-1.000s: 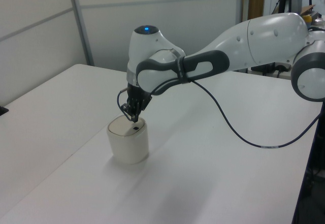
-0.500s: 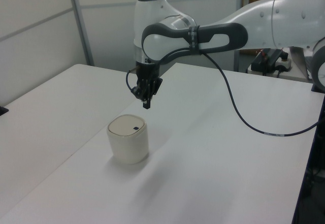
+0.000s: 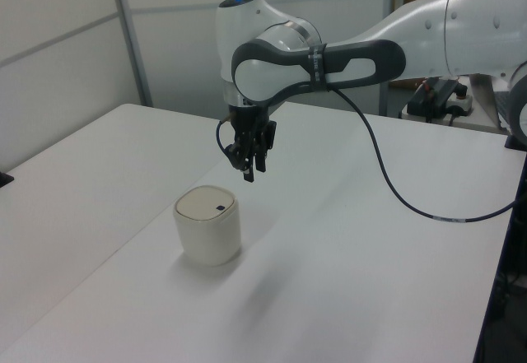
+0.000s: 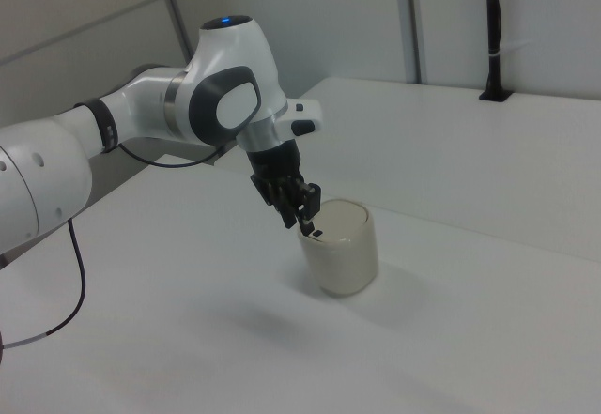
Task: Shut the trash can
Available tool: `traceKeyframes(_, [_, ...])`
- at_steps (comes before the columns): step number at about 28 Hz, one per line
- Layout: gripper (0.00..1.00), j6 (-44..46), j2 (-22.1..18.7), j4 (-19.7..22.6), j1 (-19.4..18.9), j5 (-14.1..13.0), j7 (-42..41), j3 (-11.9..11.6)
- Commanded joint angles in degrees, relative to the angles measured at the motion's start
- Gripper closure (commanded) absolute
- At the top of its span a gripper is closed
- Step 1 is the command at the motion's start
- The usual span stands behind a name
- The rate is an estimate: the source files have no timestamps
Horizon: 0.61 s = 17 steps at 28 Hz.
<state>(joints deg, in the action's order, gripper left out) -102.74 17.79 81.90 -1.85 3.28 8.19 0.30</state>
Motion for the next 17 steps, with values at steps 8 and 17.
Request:
traceKeyframes(8, [0.00, 1.31, -1.00, 1.24, -1.49, 1.29, -0.72, -0.21])
traceKeyframes(17, [0.00, 1.23, -0.91, 1.24, -1.40, 1.55, -1.16, -0.21])
